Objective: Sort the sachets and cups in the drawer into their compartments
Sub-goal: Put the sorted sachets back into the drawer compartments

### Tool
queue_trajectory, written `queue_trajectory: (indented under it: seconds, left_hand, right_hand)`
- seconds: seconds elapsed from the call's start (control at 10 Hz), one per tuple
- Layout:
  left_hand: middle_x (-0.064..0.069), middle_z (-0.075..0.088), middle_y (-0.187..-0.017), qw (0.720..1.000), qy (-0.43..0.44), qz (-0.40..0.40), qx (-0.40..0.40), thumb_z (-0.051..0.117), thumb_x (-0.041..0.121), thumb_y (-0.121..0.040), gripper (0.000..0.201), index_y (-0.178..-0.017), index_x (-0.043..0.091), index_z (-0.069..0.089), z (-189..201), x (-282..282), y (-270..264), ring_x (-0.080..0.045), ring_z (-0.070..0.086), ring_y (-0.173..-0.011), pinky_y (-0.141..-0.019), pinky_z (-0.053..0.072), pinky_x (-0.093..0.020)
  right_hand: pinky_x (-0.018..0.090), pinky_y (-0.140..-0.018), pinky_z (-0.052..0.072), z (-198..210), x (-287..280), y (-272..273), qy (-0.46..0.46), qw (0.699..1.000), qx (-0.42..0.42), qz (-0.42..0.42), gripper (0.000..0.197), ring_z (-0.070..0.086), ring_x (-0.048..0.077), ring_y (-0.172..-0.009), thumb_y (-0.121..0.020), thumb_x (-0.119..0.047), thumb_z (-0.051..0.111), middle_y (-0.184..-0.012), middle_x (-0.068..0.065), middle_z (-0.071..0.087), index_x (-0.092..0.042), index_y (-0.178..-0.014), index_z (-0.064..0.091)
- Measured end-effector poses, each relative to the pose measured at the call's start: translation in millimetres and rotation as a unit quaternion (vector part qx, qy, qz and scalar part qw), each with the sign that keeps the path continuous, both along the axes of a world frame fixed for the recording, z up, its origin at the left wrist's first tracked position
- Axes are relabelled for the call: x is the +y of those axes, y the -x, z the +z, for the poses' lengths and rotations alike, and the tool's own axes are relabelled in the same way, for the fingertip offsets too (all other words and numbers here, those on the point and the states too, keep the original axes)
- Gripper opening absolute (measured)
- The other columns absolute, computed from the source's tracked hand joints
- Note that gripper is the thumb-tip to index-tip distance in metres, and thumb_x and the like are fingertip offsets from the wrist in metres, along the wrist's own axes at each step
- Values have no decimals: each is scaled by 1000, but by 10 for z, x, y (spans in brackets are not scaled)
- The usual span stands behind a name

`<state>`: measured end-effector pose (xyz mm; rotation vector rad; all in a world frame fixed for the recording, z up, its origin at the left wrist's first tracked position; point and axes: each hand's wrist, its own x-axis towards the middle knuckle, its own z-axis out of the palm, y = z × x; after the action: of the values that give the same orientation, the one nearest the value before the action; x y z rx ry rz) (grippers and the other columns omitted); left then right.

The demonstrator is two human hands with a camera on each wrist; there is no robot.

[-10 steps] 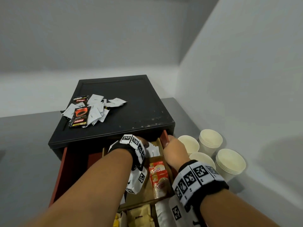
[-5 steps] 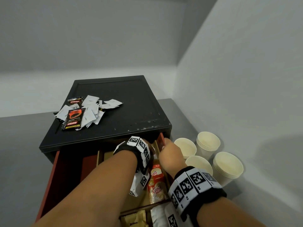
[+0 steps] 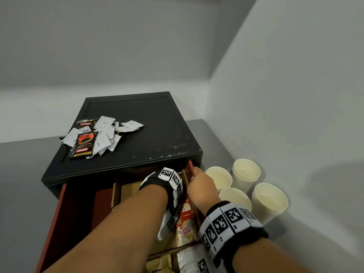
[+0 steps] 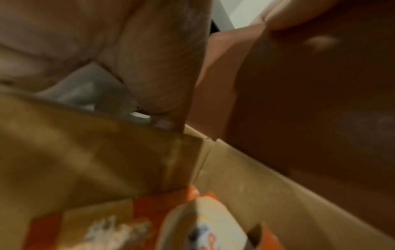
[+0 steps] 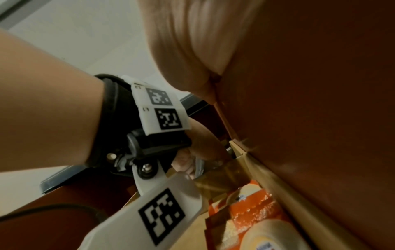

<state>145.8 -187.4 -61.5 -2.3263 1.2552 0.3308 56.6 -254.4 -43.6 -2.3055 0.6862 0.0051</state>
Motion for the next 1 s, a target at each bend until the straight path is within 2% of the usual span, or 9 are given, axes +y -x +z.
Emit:
queue_trajectory:
  seconds: [0.1,0.2,0.3,0.4,0.5,0.6,0.8,0.9,1.0]
  left_hand:
    - [2,51,-137,999,-27,-6,-20,65,37,-84,57,-137,24,48,-76,4,-119,-19,50,-124,-88,42,-25]
    - [-2,54,-133,999,-21,29,-8,57,31,-90,45,-133,20,51,-54,37,-146,-25,53,-120,-91,47,-34]
    - [5,54,-129,997,9,77,23,63,39,-83,49,-130,29,50,-41,66,-160,-22,54,-117,-90,49,-35]
    - [-5,60,-127,978,78,177,72,60,28,-88,41,-127,15,57,-111,47,-184,-23,58,-115,-92,48,-32]
    - [-5,61,-124,953,153,225,131,63,26,-84,46,-128,15,56,-182,40,-190,-24,59,-114,-92,48,-30]
    - [0,67,-105,934,215,248,142,68,30,-70,48,-116,21,62,-151,63,-131,-21,64,-93,-85,54,-33]
    - [-3,65,-105,924,269,221,160,68,13,-80,27,-107,17,65,-47,167,-44,-21,63,-98,-81,52,-29]
    - [0,61,-111,927,266,208,164,67,11,-82,32,-111,23,60,22,278,53,-21,60,-103,-88,51,-32]
    - [0,57,-113,937,288,147,134,66,11,-82,33,-111,24,58,86,432,191,-20,56,-105,-87,48,-30]
  right_hand:
    - [33,-94,44,11,-3,-3,1,1000,6,0,34,57,27,-112,-94,-6,44,-121,13,59,-9,-128,45]
    - [32,-96,44,20,3,-6,7,1000,14,0,38,56,27,-115,-94,-7,47,-125,13,57,-10,-132,43]
    - [31,-96,43,28,3,-1,12,1000,10,3,39,55,27,-116,-94,-7,48,-126,12,56,-10,-132,43]
    - [32,-97,43,34,-5,11,12,1000,7,5,37,55,28,-116,-95,-8,46,-125,13,56,-10,-132,43]
    - [32,-97,43,22,-2,19,12,1000,-2,4,33,56,27,-113,-96,-9,44,-123,12,58,-10,-129,45]
    - [31,-97,43,11,-5,29,20,1000,-6,7,33,56,26,-113,-96,-9,45,-123,12,58,-10,-129,45]
    - [30,-95,43,-4,-6,36,34,999,-19,14,32,56,26,-113,-97,-10,44,-124,12,57,-11,-130,45]
    - [28,-94,44,-28,-1,26,40,999,-25,10,31,58,25,-112,-97,-13,44,-123,11,58,-11,-128,47]
    - [28,-93,44,-39,1,11,52,998,-21,11,28,58,25,-110,-98,-15,45,-122,11,59,-11,-125,49]
